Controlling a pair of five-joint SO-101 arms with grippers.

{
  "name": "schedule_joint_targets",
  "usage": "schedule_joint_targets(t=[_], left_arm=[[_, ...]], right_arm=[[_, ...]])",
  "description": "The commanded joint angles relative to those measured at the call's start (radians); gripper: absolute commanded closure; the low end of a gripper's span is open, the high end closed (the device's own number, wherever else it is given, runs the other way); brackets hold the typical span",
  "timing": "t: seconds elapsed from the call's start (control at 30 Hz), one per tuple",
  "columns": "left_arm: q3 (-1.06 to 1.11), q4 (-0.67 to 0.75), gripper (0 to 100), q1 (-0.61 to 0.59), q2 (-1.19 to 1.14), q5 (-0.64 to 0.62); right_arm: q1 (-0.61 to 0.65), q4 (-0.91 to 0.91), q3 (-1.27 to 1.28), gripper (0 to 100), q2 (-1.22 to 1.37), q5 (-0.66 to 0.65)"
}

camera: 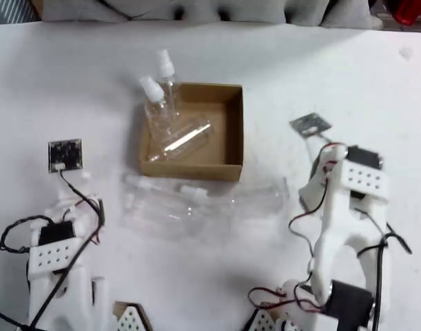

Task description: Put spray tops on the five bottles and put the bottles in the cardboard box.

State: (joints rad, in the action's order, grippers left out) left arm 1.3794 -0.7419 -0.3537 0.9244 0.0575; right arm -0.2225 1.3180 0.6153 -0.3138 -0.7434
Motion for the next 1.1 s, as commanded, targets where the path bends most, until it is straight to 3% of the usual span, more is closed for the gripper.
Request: schedule_joint_targets(t=[0.0,0.23,0.4,0.57,0.77,1.07], left_arm=[[-0.005,0.026,98,-0.012,0.025,-0.012],[-0.003,0.026,98,-0.012,0.021,-0.012],[-0.003,0.026,98,-0.012,0.021,-0.012],[-0.003,0.026,98,-0.012,0.021,-0.012],[-0.003,0.029,98,-0.019,0.021,-0.011],[-0.003,0.035,98,-0.058,0.025,-0.011]], right_arm=[[0.047,-0.047,0.041,79.1,-0.064,0.002],[0.107,0.012,-0.011,75.5,-0.076,-0.152],[0.137,0.145,-0.221,80.3,-0.071,-0.083],[0.317,0.208,-0.410,84.1,-0.064,-0.078],[0.522,0.162,-0.468,83.9,-0.062,-0.365],[0.624,-0.082,-0.505,83.7,0.140,-0.608]])
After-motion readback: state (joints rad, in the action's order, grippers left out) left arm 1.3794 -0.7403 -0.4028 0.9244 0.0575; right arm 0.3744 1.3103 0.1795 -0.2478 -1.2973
